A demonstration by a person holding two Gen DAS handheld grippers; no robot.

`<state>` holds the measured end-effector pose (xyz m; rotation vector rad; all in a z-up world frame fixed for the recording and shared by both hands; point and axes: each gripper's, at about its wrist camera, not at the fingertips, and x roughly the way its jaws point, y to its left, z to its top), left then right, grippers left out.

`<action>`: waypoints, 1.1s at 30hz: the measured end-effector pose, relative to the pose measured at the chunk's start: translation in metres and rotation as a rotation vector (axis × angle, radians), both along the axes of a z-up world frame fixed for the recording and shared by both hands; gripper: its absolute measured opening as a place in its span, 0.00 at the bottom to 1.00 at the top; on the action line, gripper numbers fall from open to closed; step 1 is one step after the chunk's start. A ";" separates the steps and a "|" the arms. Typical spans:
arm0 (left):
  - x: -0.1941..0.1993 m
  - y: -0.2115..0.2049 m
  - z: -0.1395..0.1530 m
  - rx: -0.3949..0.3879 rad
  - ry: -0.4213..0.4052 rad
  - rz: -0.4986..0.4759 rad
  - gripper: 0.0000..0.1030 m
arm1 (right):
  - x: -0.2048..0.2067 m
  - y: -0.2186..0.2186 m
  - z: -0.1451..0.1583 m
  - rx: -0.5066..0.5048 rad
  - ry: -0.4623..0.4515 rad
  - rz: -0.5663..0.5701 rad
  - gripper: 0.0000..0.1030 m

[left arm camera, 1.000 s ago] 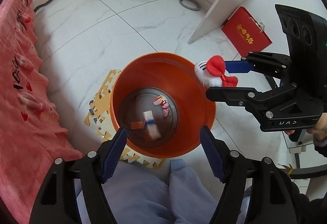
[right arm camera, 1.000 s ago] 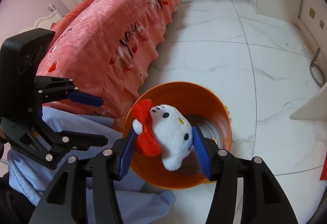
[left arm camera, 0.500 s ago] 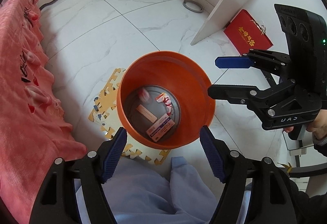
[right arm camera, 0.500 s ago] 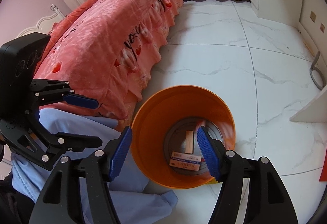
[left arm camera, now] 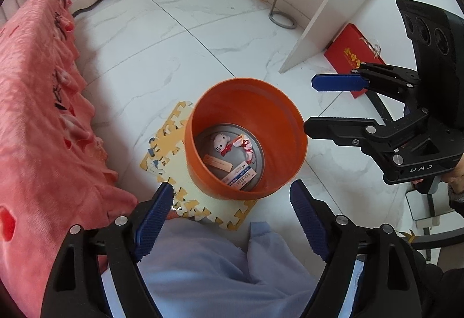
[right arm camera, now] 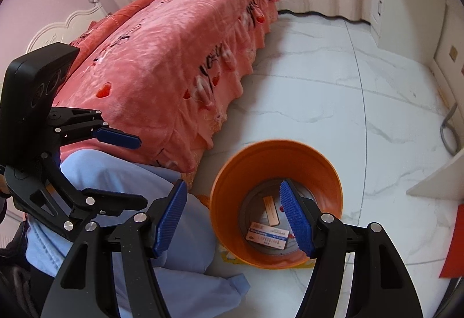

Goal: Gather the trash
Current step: 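Move both open tools away from the bucket back over the bed items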

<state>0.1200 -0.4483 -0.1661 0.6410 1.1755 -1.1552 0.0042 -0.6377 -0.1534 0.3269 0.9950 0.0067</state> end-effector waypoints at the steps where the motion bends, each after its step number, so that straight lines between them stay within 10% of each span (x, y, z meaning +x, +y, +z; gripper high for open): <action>1: 0.000 0.004 0.004 -0.004 -0.006 0.006 0.80 | 0.002 0.003 0.003 -0.003 -0.003 0.007 0.66; 33: -0.016 0.299 0.148 -0.188 -0.318 0.535 0.86 | 0.078 0.286 0.154 -0.072 -0.288 0.593 0.70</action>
